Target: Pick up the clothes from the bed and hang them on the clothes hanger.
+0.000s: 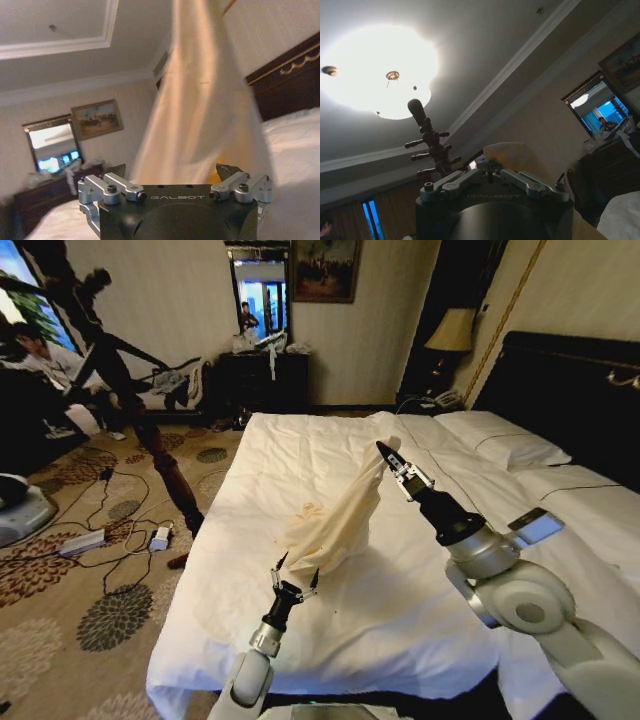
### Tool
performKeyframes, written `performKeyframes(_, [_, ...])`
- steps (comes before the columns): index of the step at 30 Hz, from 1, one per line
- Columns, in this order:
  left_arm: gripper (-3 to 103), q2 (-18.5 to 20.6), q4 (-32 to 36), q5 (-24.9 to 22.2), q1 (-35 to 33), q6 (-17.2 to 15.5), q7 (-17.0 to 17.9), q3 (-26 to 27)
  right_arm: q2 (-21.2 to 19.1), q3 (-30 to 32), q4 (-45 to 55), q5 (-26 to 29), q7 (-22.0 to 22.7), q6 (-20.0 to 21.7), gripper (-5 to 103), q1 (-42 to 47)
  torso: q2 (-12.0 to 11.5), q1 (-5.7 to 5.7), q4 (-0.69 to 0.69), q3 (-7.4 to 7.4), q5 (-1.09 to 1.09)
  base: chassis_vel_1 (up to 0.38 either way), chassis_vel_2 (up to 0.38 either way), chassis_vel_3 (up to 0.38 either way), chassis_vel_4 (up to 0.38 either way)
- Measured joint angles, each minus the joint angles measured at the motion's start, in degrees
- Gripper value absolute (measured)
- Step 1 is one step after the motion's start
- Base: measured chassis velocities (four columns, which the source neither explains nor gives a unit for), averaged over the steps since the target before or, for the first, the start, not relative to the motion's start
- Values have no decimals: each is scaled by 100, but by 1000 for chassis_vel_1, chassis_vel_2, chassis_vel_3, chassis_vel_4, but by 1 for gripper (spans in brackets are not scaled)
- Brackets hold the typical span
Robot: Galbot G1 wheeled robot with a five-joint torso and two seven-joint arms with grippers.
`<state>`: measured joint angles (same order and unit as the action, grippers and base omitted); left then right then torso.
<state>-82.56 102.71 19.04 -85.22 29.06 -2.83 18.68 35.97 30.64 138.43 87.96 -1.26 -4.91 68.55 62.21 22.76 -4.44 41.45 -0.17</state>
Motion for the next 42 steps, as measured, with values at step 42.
performKeyframes(42, [100,291,-805,507,1506,420,164,-870,275,22,-316,-54,6,20,0,-238,0,0,-3,1,18,0,0,0,0])
